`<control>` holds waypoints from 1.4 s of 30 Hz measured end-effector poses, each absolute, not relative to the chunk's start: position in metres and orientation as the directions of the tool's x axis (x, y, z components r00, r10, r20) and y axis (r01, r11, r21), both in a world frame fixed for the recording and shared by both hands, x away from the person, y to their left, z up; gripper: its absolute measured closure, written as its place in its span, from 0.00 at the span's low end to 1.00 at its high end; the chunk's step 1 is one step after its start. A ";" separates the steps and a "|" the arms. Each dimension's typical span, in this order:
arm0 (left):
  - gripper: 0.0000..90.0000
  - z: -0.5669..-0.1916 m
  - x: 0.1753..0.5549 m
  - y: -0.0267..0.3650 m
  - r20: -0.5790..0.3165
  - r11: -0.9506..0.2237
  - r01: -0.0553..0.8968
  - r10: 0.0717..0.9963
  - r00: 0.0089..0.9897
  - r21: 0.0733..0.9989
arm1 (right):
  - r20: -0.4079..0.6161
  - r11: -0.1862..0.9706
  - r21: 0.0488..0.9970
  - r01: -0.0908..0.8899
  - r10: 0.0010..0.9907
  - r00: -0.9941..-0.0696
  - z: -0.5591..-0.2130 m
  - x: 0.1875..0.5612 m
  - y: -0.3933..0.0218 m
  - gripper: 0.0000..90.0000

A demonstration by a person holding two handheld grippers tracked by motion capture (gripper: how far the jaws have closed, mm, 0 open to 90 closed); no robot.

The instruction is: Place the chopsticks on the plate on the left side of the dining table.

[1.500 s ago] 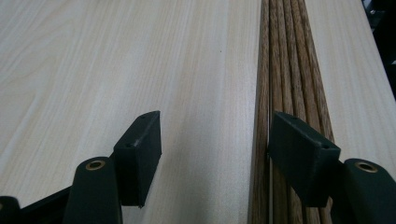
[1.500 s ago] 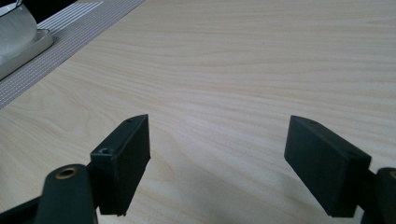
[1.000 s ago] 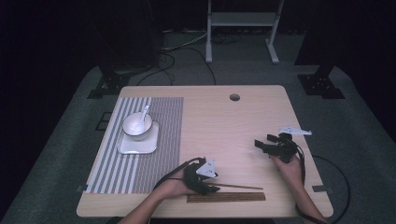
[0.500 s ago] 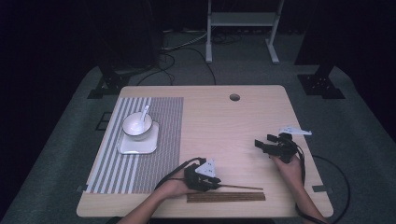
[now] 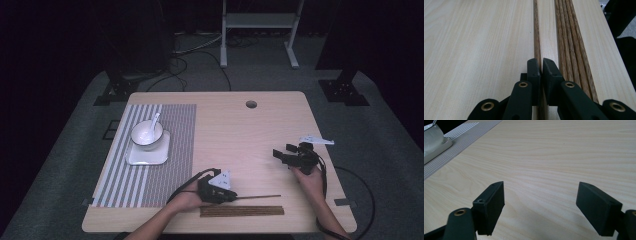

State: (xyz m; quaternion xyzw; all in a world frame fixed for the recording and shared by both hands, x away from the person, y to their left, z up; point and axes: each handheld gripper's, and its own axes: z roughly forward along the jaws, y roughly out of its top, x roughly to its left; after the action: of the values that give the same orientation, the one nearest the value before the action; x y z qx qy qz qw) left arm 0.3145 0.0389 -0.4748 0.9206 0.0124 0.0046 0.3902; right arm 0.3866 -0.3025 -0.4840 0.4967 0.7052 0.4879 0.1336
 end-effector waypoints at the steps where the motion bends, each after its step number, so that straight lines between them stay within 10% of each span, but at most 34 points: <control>1: 0.94 -0.475 0.315 0.039 -0.003 -0.697 0.017 0.020 1.000 0.717 | 0.296 0.030 0.821 0.570 0.831 -0.471 -0.484 0.387 -0.303 0.24; 42: 0.94 -0.433 0.337 0.085 0.037 -0.647 -0.032 -0.006 0.999 0.762 | 0.297 0.024 0.819 0.573 0.837 -0.459 -0.484 0.387 -0.303 0.24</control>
State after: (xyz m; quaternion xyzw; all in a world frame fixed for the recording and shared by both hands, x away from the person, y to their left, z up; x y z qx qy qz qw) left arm 0.3369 0.0846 -0.4332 0.9072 -0.0106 0.0155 0.4203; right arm 0.3874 -0.3029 -0.4841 0.5018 0.7024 0.4862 0.1358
